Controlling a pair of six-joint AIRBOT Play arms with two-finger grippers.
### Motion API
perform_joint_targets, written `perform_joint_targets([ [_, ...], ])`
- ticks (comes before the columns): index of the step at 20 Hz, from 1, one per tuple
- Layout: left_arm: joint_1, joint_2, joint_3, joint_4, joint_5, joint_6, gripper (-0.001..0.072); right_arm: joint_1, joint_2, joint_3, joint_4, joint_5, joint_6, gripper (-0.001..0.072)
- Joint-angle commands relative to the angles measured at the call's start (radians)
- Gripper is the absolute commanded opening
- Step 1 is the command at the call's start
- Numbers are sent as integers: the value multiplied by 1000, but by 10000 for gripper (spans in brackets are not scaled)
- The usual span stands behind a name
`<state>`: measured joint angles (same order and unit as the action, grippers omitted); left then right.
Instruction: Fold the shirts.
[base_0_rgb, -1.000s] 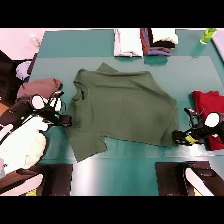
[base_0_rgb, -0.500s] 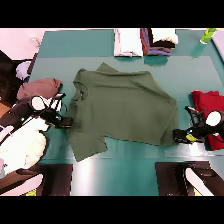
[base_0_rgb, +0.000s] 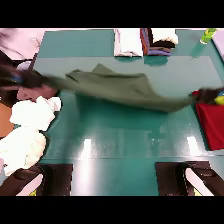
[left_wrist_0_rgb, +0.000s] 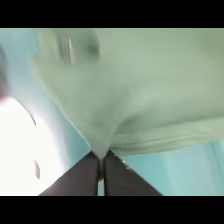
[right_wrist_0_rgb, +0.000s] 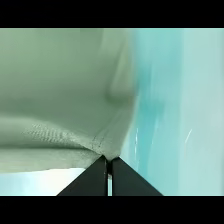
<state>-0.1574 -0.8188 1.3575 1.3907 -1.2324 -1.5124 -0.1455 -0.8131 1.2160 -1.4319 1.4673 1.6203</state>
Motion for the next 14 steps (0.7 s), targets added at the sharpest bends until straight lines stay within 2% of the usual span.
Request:
perform_joint_targets([
  [1,0,106,356,68,-4,-10,25,0,0,387,-10,20,-6,23],
  [6,0,114,685,77,32,-27,24,0,0,776,-57,25,-8,23],
  [10,0,105,708,84,109,-29,24,0,-14,919,-90,30,-9,23],
  [12,0,70,708,85,87,-33,24,0,-45,961,-89,41,-10,22],
  [14,0,5,706,85,9,-33,24,0,-92,969,-88,69,-9,22],
])
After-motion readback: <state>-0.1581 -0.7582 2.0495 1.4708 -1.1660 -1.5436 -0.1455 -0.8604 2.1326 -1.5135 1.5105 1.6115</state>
